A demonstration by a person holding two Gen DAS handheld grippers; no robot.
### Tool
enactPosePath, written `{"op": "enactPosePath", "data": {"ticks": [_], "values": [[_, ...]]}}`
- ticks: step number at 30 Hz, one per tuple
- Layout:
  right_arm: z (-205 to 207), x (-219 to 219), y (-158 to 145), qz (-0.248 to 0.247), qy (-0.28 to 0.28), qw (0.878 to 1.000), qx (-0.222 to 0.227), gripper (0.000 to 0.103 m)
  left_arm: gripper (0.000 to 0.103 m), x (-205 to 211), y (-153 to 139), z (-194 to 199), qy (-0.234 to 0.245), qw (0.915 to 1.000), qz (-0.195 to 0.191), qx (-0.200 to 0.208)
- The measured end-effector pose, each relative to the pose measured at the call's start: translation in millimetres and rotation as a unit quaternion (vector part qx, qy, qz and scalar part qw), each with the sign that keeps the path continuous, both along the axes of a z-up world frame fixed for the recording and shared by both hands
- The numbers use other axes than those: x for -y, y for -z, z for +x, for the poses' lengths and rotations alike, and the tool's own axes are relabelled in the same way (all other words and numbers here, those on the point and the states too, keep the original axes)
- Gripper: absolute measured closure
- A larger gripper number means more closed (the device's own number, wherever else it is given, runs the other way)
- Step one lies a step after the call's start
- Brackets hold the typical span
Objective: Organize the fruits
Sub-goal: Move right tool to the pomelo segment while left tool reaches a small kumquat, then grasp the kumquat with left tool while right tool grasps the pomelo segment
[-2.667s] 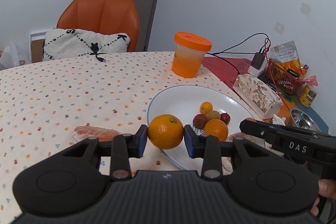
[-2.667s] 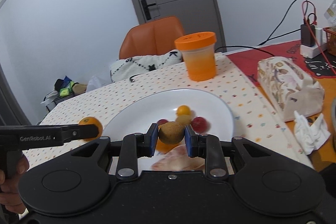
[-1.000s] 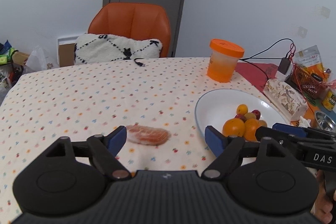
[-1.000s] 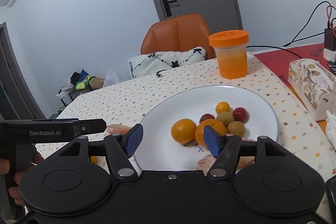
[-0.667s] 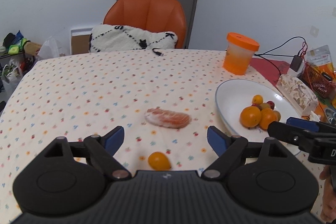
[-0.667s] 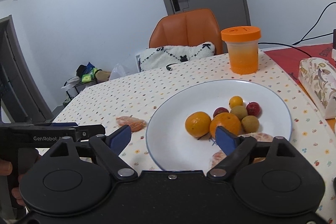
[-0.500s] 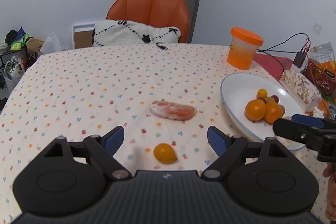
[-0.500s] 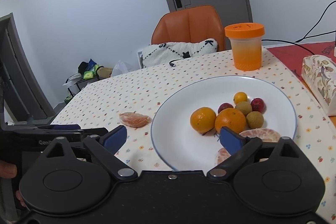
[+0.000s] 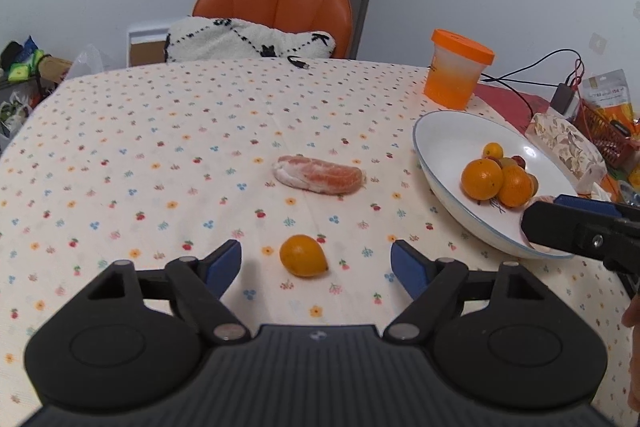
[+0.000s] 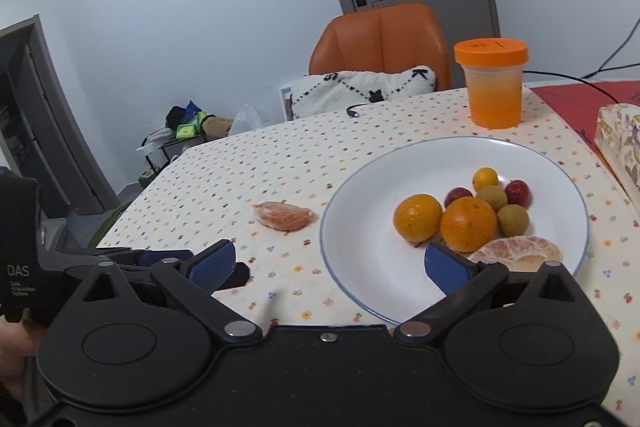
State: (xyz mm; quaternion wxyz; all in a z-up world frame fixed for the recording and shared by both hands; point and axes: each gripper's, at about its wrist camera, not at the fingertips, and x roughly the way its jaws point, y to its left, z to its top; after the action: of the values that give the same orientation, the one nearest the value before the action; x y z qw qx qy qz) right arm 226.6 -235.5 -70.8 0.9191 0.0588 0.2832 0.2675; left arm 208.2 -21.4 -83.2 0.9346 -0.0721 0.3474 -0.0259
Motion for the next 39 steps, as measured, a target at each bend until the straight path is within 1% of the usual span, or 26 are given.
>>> {"op": "enactPosePath", "data": {"ticks": [1,3,4,7,8,9,11,13,16,19,22,26,32,39], "values": [[0,-2,0,0.0,-0.003,1.0,0.003,0.001,0.027,-1,1,0,-0.001,1.0,-0.001,0.0],[0,-6,-1,0.0,-0.01,1.0,0.005,0.002,0.04,-1,4,3,-0.003,1.0,0.001,-0.008],[1,-8,-2,0.0,-0.014,1.0,0.006,0.004,0.054,-3,6,5,-0.004,0.9998,-0.005,-0.017],[3,-16,-3,-0.003,-0.024,1.0,0.008,0.008,0.079,-9,7,7,-0.01,0.9997,-0.009,-0.02],[4,-19,-3,-0.003,-0.028,1.0,0.007,0.008,0.079,-12,7,7,-0.01,0.9997,-0.015,-0.019],[6,-22,-2,-0.004,-0.031,0.999,0.007,0.011,0.079,-14,6,7,-0.011,0.9995,-0.02,-0.021],[8,-28,-2,-0.005,-0.039,0.999,0.004,0.017,0.079,-18,4,6,-0.017,0.9995,-0.02,-0.017],[11,-36,0,-0.006,-0.048,0.999,0.0,0.026,0.079,-22,2,5,-0.021,0.9995,-0.019,-0.012],[16,-47,1,-0.007,-0.057,0.998,-0.005,0.031,0.079,-29,-2,3,-0.027,0.9993,-0.026,-0.004],[20,-57,3,-0.009,-0.063,0.998,-0.008,0.035,0.079,-36,-6,1,-0.034,0.9991,-0.024,0.005],[24,-68,6,-0.025,-0.066,0.998,-0.006,0.04,0.079,-40,-8,-1,-0.038,0.999,-0.021,0.011],[30,-77,6,-0.034,-0.075,0.997,-0.003,0.04,0.079,-48,-9,-1,-0.046,0.9985,-0.027,0.013],[46,-91,8,-0.051,-0.09,0.995,-0.001,0.041,0.079,-59,-10,0,-0.063,0.9975,-0.027,0.016],[63,-110,7,-0.083,-0.117,0.99,0.004,0.041,0.079,-71,-13,2,-0.085,0.9959,-0.027,0.019]]}}
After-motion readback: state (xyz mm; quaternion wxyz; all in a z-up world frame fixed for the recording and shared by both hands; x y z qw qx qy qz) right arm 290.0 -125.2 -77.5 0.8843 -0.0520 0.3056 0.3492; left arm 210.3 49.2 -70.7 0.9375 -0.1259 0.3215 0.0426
